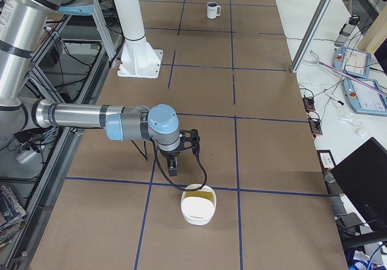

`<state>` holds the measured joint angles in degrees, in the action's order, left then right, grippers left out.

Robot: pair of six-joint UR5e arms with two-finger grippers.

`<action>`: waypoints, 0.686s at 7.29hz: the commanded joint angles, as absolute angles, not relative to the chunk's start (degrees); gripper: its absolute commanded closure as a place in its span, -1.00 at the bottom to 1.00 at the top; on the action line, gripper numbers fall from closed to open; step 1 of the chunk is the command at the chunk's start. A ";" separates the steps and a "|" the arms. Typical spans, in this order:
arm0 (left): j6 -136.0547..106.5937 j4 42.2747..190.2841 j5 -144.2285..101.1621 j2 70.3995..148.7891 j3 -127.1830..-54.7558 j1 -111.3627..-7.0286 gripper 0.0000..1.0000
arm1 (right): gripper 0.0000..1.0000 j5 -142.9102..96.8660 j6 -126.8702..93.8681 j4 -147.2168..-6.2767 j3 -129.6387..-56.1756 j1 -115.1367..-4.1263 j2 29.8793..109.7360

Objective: Left arm hands cup to right arm to dump lemon

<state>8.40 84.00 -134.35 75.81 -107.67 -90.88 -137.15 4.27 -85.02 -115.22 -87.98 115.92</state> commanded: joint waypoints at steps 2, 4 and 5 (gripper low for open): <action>8.09 83.85 -134.38 75.59 -107.67 -90.97 -1.00 | -1.00 -137.29 -1.37 -85.87 -115.66 -87.63 113.91; 7.65 83.76 -136.04 75.59 -107.40 -90.97 -1.00 | -1.00 -137.20 -2.46 -85.96 -115.49 -87.63 113.91; 7.65 83.76 -137.19 75.59 -106.53 -90.97 -1.00 | -1.00 -137.20 -4.38 -85.87 -115.49 -87.63 113.99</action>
